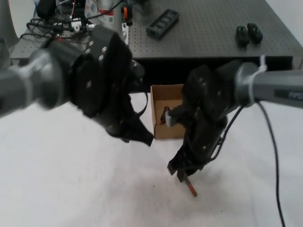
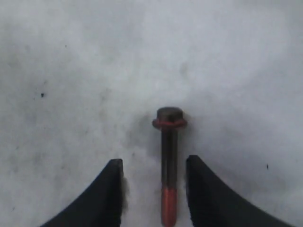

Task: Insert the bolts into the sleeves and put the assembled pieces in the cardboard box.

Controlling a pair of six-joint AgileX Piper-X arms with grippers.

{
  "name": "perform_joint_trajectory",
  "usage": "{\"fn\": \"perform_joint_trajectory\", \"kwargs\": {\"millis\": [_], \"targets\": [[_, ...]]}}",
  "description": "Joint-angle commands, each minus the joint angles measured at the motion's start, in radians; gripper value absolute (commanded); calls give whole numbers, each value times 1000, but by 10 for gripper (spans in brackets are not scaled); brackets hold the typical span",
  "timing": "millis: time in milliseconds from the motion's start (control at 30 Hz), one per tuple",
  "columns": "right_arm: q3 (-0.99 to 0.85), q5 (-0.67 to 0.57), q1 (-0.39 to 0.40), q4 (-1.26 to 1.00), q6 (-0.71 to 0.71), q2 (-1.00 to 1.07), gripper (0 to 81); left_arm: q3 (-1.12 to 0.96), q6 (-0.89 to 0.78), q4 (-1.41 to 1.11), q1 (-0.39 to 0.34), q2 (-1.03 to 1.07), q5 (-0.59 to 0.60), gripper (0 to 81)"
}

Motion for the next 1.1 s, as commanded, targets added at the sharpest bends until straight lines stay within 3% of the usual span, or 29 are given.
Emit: {"fn": "perform_joint_trajectory", "kwargs": {"millis": [0,233,367,500,667,800,867,933,1067], "targets": [[-3,34,6,-34,8,19,307,33,-31,-25,-2,-47,-6,7],[-3,117,6,-31,6,69,279,101,-34,-9,-2,-144,-6,7],[0,111,6,-37,-7,64,21,101,-34,-6,-2,-157,2,7],[3,82,-9,-39,-18,12,43,119,-14,-38,-2,-177,154,7],[94,-159,-96,-141,33,-208,43,296,-73,-327,-2,-267,467,7],[300,-463,-168,-404,193,-466,43,472,-233,-713,-2,-287,764,7],[427,-608,-176,-632,332,-592,43,523,-300,-878,-2,-277,837,7],[532,-684,-167,-891,498,-681,43,543,-366,-984,-2,-272,860,7],[686,-676,-103,-1338,807,-769,43,527,-377,-990,-2,-266,898,7]]}}
